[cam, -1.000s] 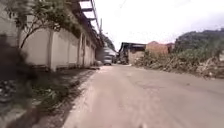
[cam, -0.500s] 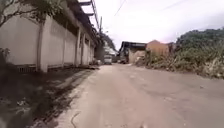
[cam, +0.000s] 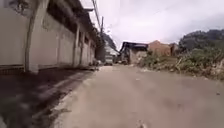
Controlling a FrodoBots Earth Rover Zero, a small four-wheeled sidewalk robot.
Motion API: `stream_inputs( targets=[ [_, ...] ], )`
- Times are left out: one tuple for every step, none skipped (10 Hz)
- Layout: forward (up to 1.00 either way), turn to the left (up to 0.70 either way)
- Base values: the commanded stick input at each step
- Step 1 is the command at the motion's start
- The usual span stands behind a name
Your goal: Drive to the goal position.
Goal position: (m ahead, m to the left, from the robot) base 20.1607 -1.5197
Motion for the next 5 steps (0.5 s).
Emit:
stream_inputs(
  targets=[
    [1.0, 0.0],
    [1.0, 0.0],
    [1.0, 0.0],
    [1.0, 0.0],
    [1.0, 0.0]
  ],
)
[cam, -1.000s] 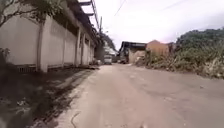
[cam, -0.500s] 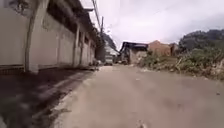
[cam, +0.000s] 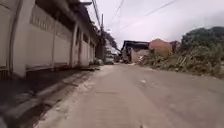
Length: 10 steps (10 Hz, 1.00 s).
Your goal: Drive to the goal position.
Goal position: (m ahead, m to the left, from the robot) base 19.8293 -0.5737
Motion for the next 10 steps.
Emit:
stream_inputs(
  targets=[
    [1.0, 0.0],
    [1.0, 0.0],
    [1.0, -0.06],
    [1.0, -0.18],
    [1.0, -0.33],
    [1.0, -0.33],
    [1.0, -0.28],
    [1.0, -0.18],
    [1.0, -0.08],
    [1.0, -0.04]
  ],
)
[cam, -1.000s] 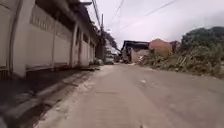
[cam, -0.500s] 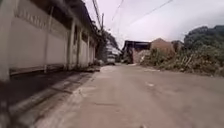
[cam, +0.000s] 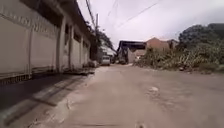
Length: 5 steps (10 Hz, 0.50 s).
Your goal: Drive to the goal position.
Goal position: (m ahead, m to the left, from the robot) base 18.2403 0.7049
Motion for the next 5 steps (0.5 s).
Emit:
stream_inputs(
  targets=[
    [1.0, 0.0],
    [1.0, 0.0],
    [1.0, 0.0],
    [1.0, 0.0],
    [1.0, 0.0]
  ],
)
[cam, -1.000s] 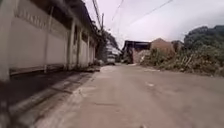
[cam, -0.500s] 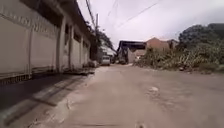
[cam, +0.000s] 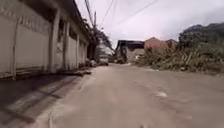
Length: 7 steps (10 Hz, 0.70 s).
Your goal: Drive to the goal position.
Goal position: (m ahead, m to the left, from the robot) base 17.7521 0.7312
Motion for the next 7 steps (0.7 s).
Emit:
stream_inputs(
  targets=[
    [1.0, 0.0],
    [1.0, 0.0],
    [1.0, 0.0],
    [1.0, 0.0],
    [1.0, -0.24],
    [1.0, -0.35],
    [1.0, -0.14]
  ],
)
